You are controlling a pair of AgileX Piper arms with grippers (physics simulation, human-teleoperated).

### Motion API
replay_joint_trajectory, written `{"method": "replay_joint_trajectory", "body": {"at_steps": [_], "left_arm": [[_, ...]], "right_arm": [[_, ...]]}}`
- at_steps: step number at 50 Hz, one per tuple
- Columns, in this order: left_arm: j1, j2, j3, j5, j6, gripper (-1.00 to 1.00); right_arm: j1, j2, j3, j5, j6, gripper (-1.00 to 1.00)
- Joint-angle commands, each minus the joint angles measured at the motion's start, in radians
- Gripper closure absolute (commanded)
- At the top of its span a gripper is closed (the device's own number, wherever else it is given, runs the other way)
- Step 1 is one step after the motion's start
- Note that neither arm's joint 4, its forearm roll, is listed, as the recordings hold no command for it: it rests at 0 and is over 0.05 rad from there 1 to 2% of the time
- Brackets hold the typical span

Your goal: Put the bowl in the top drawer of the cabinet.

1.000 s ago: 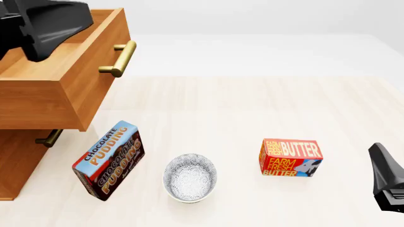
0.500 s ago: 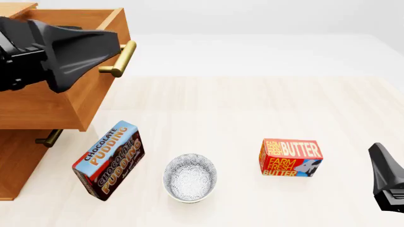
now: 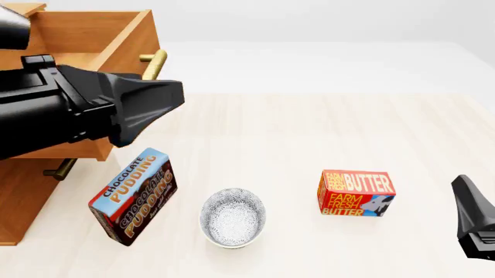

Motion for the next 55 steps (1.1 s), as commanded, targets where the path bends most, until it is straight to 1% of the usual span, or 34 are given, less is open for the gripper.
{"method": "replay_joint_trajectory", "body": {"at_steps": [1, 15, 23, 36, 39, 55], "left_arm": [[-0.011, 0.016, 0.048, -0.043, -0.048, -1.00], [-0.033, 0.036, 0.085, -0.077, -0.078, -1.00], [-0.070, 0.059, 0.109, -0.099, -0.094, -1.00], [-0.091, 0.081, 0.143, -0.134, -0.124, -1.00], [-0.094, 0.084, 0.147, -0.140, -0.123, -1.00], [-0.095, 0.139, 0.212, -0.224, -0.180, -1.00]], "right_arm": [[0.000, 0.000, 0.000, 0.000, 0.000, -1.00], [0.000, 0.000, 0.000, 0.000, 0.000, -1.00], [0.000, 0.000, 0.000, 0.000, 0.000, -1.00], [0.000, 0.000, 0.000, 0.000, 0.000, -1.00], [0.000, 0.000, 0.000, 0.000, 0.000, -1.00], [0.000, 0.000, 0.000, 0.000, 0.000, -1.00]]}}
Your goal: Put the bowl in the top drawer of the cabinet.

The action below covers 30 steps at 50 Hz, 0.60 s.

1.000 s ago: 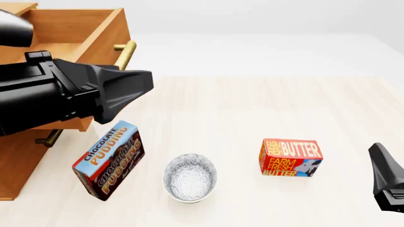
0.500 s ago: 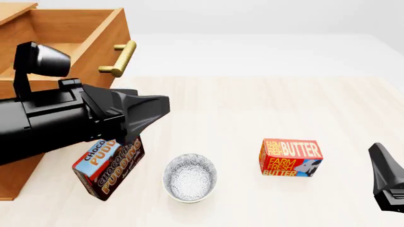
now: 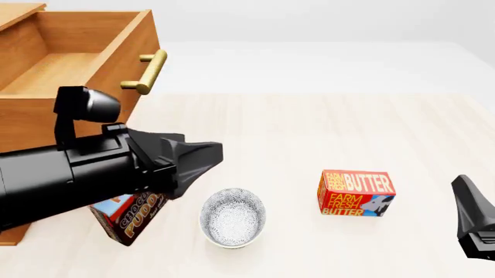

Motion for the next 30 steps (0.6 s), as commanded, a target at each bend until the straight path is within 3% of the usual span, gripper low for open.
{"method": "replay_joint_trajectory", "body": {"at_steps": [1, 17, 30], "left_arm": [[-0.003, 0.037, 0.044, -0.060, -0.038, -1.00], [0.016, 0.123, 0.090, -0.166, -0.106, -1.00], [0.021, 0.201, 0.103, -0.226, -0.116, -1.00]], "right_arm": [[0.000, 0.000, 0.000, 0.000, 0.000, -1.00], [0.000, 0.000, 0.000, 0.000, 0.000, -1.00], [0.000, 0.000, 0.000, 0.000, 0.000, -1.00]]}}
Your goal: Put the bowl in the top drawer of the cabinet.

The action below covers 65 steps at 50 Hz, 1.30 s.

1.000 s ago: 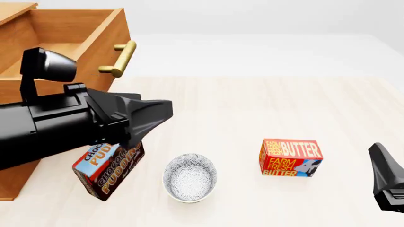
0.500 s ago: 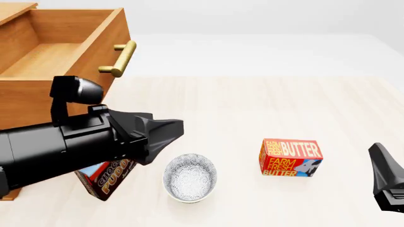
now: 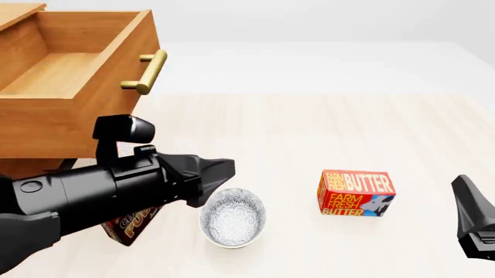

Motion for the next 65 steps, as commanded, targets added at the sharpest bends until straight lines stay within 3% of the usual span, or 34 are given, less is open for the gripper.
{"method": "replay_joint_trajectory", "body": {"at_steps": [1, 24, 65], "left_arm": [[0.004, 0.064, 0.020, -0.058, -0.020, -1.00], [0.021, 0.154, 0.052, -0.143, -0.048, -1.00], [0.129, 0.339, 0.076, -0.263, -0.076, -1.00]], "right_arm": [[0.000, 0.000, 0.000, 0.000, 0.000, -1.00], [0.000, 0.000, 0.000, 0.000, 0.000, -1.00], [0.000, 0.000, 0.000, 0.000, 0.000, -1.00]]}}
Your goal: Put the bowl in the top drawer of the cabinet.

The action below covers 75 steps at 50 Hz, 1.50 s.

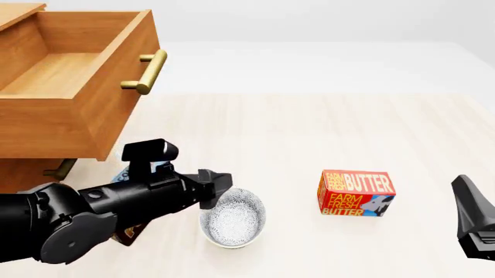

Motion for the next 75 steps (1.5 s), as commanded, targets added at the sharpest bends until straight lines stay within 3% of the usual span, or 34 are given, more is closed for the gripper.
{"method": "replay_joint_trajectory", "body": {"at_steps": [1, 75], "left_arm": [[0.021, 0.055, 0.002, -0.033, -0.011, -1.00], [0.028, 0.251, 0.027, -0.175, -0.062, -1.00]], "right_arm": [[0.000, 0.000, 0.000, 0.000, 0.000, -1.00], [0.000, 0.000, 0.000, 0.000, 0.000, -1.00]]}}
